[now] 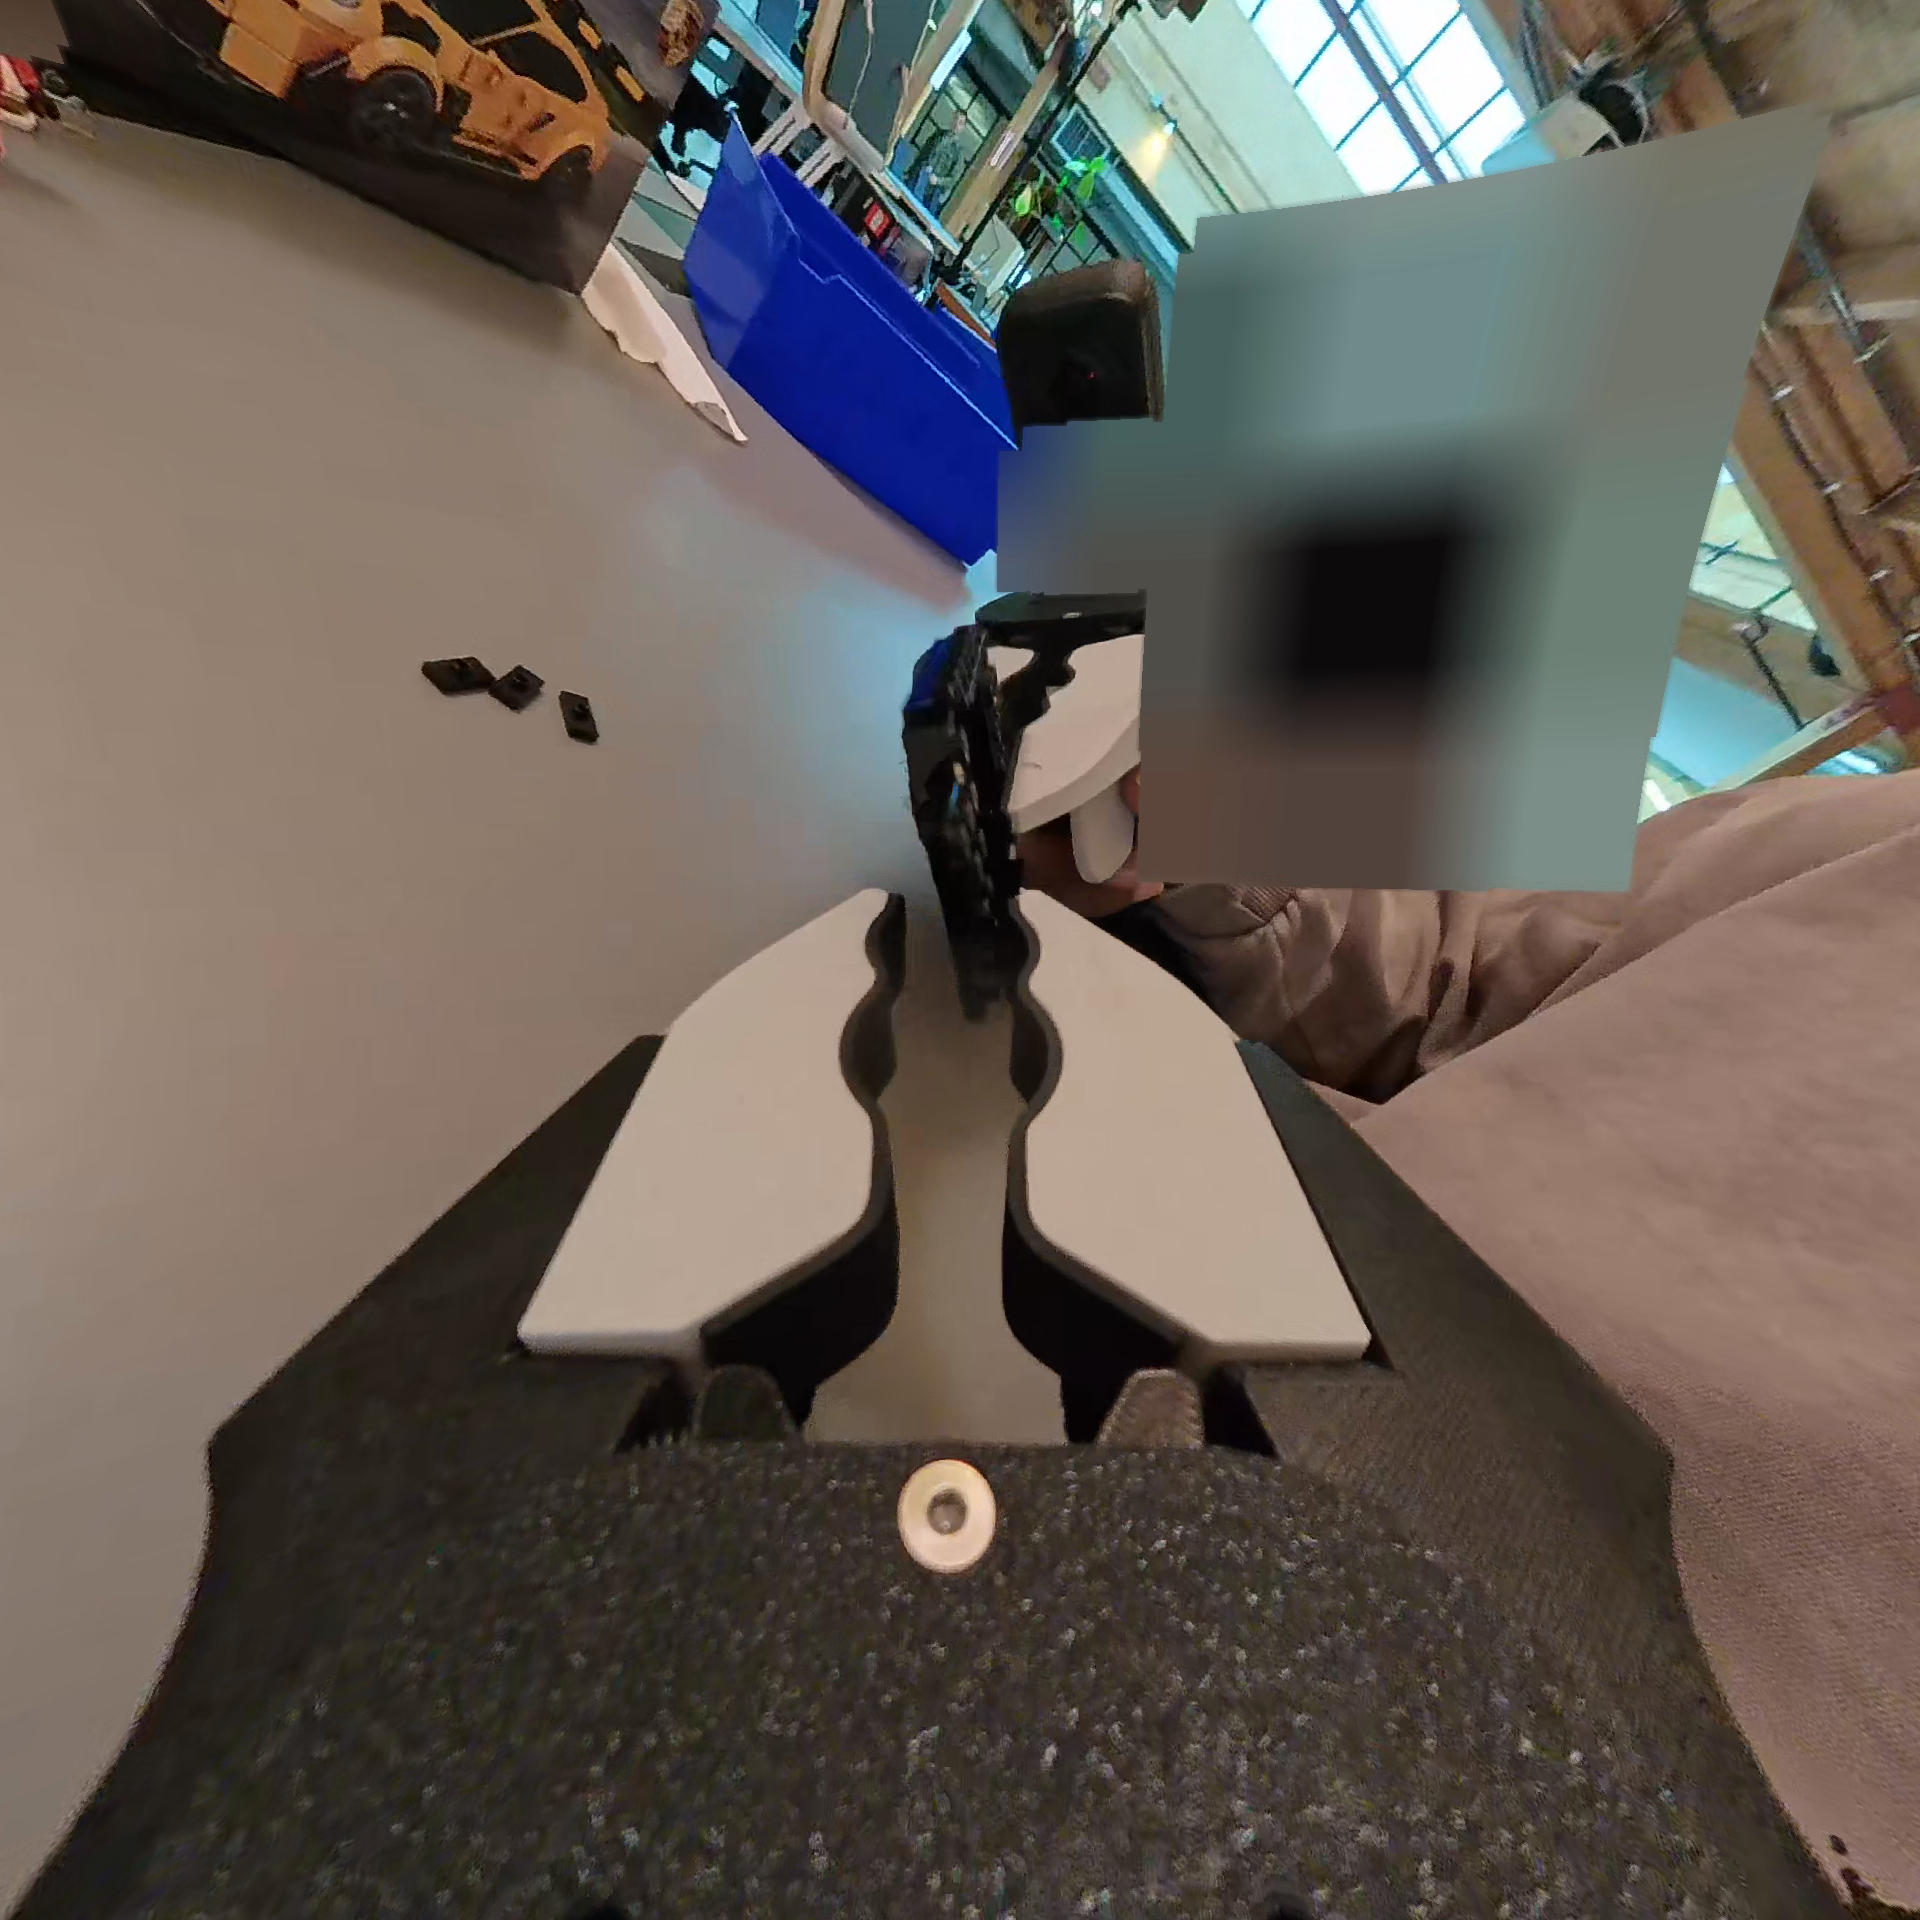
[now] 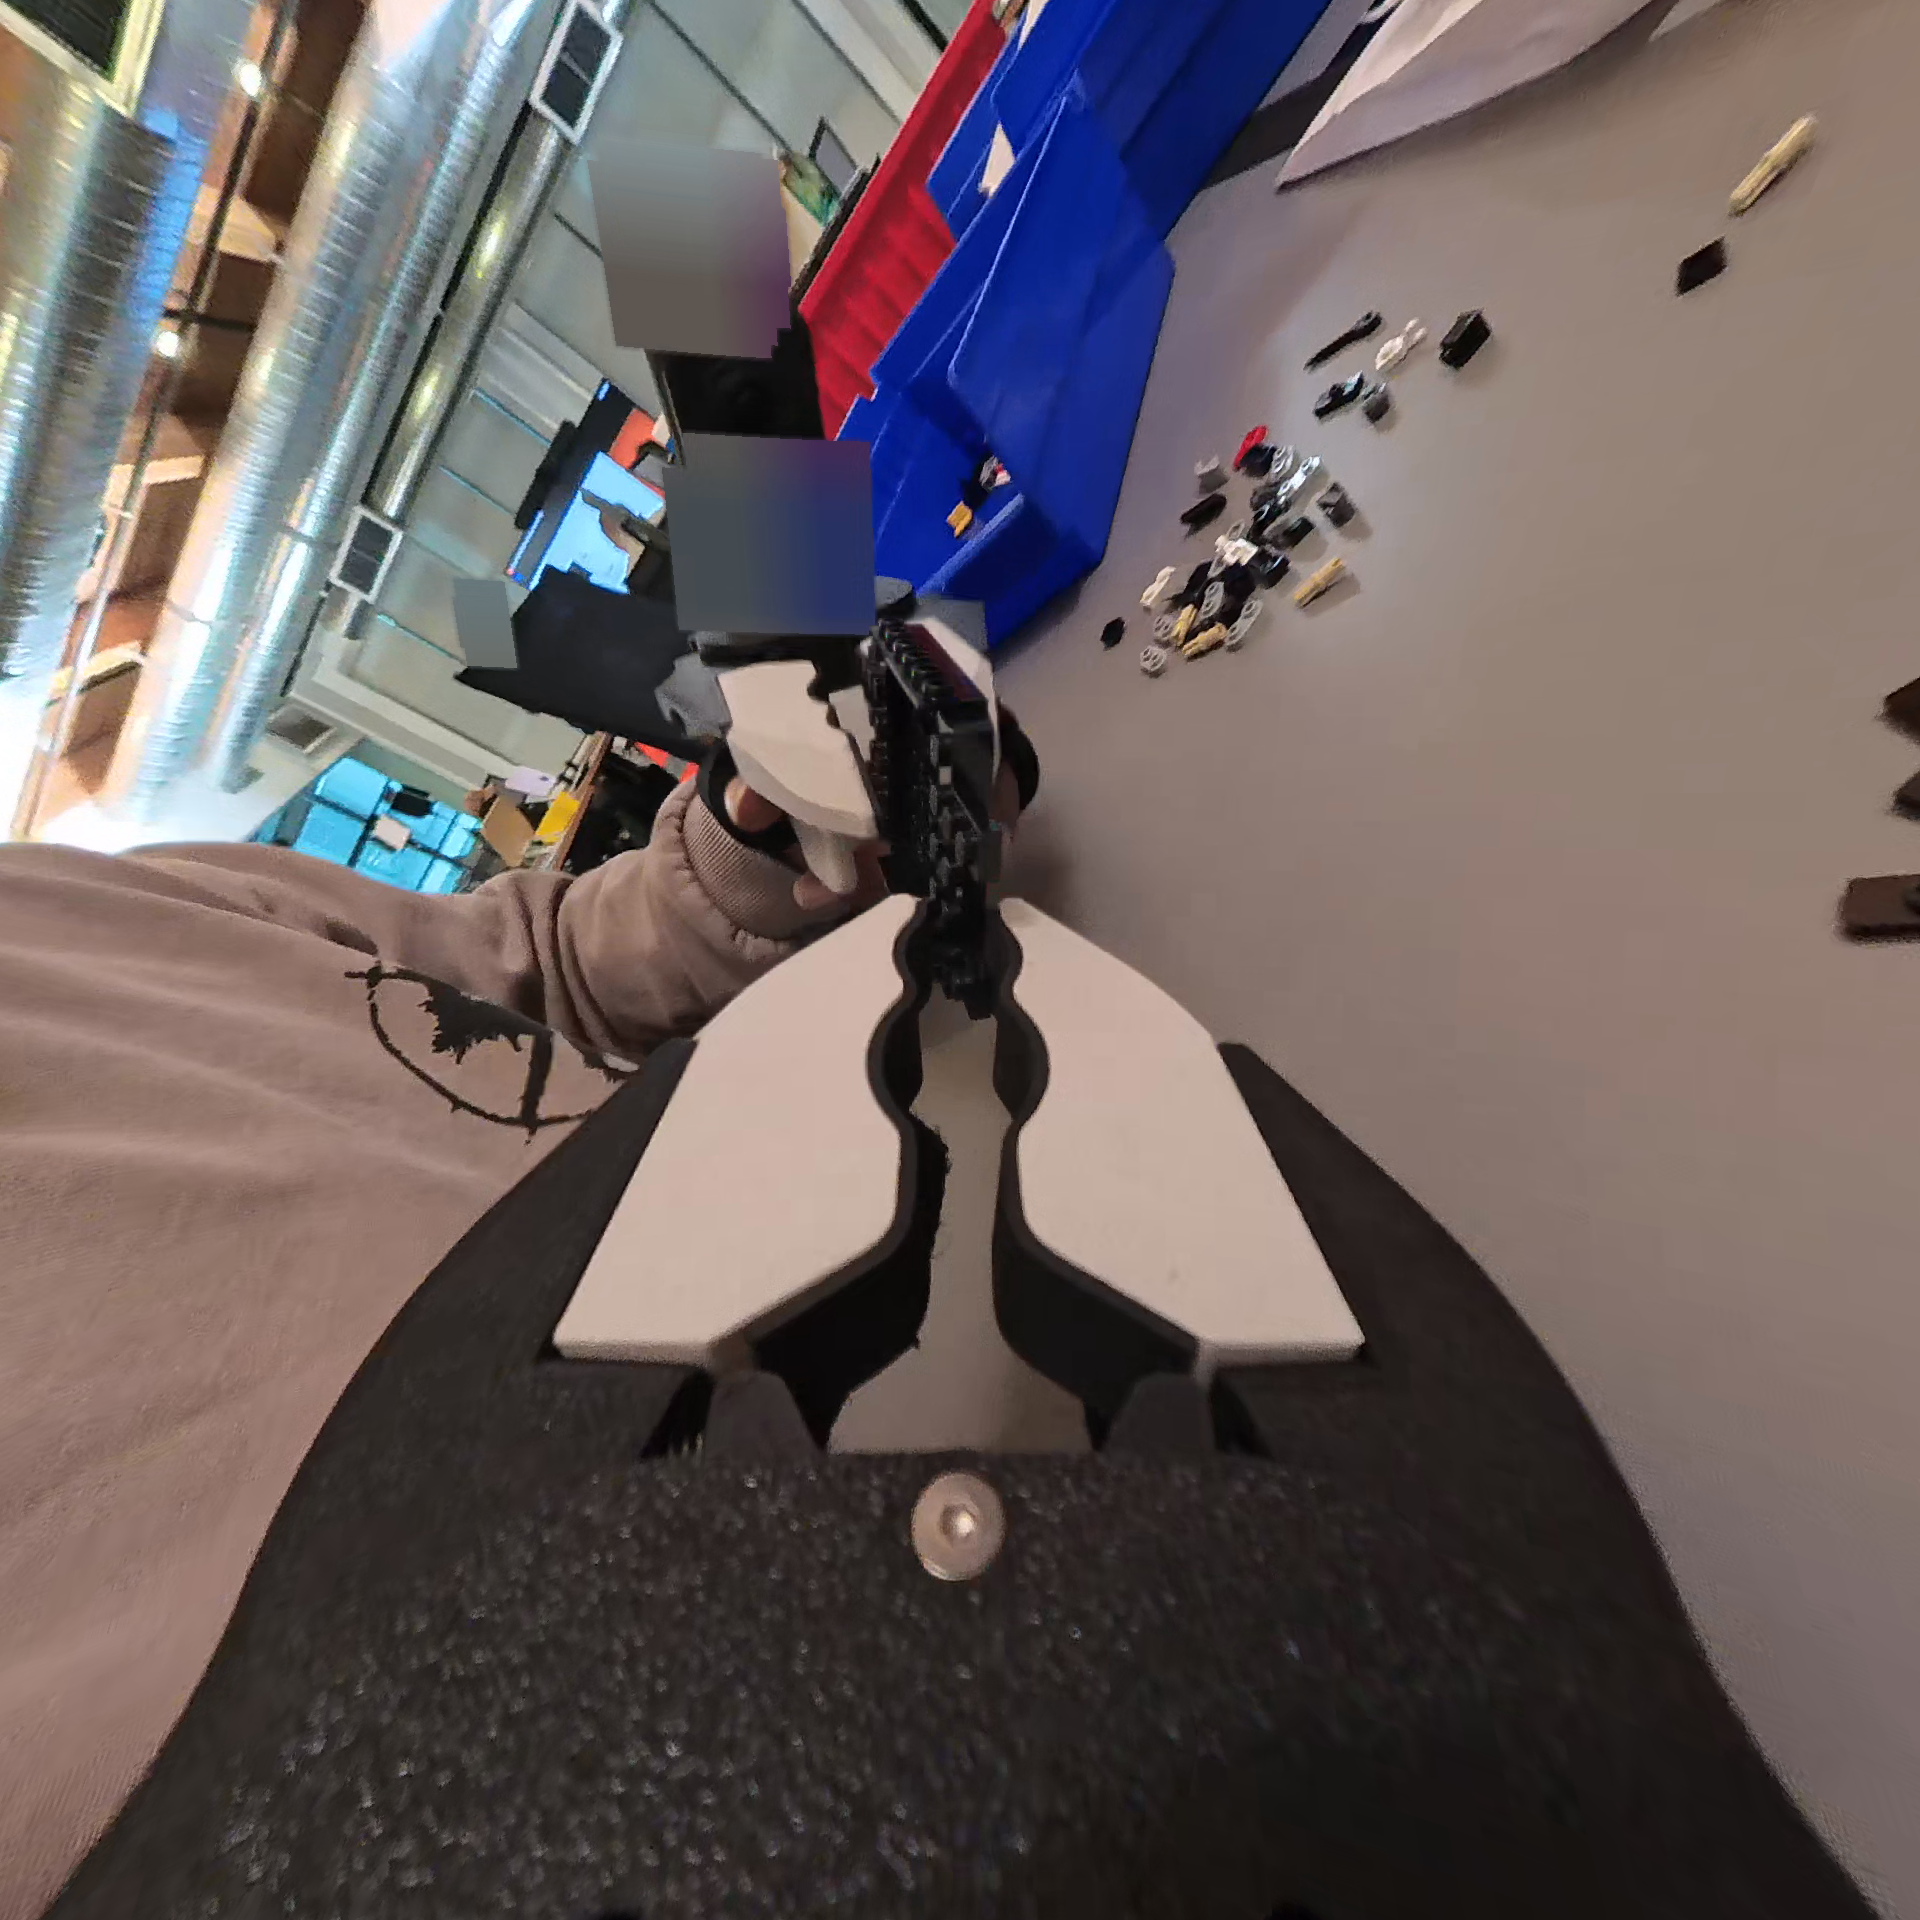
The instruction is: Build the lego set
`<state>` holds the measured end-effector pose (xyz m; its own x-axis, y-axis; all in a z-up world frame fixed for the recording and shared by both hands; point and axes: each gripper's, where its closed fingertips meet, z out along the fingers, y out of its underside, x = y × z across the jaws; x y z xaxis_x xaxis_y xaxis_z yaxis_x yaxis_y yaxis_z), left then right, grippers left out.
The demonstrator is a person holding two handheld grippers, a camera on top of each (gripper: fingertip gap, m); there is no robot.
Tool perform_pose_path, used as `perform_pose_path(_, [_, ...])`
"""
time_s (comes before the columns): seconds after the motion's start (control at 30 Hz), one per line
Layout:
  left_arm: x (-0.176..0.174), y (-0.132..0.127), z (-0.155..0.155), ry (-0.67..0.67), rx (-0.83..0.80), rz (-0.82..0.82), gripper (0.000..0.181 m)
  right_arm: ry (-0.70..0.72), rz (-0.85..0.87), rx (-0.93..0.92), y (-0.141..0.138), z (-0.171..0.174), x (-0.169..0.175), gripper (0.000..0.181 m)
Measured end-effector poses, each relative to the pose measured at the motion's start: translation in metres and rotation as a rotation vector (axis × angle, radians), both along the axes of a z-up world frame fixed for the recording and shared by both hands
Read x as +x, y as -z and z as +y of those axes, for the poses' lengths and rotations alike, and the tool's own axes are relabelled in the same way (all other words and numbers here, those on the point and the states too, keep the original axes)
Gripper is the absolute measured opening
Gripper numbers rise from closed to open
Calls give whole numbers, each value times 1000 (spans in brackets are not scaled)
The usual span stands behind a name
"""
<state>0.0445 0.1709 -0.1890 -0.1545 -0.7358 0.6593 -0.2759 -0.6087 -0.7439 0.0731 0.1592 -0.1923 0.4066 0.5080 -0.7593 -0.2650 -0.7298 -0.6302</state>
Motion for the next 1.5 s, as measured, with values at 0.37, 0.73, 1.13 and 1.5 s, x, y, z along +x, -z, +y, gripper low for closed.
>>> perform_pose_path(0.37, [-1, -4, -13, 56, -97, 8, 10, -64, -82, -21, -4, -12, -1, 8])
perform_pose_path(0.73, [-5, 14, 30, -156, -344, 44, 9, -252, -1030, 463, 36, 40, 94, 21])
perform_pose_path(1.13, [-7, 28, 40, -191, -453, 97, 9, -778, -1251, 580, 77, 67, 91, 15])
perform_pose_path(1.5, [-7, 33, 41, -179, -452, 115, 9, -966, -1227, 514, 86, 68, 88, 11])
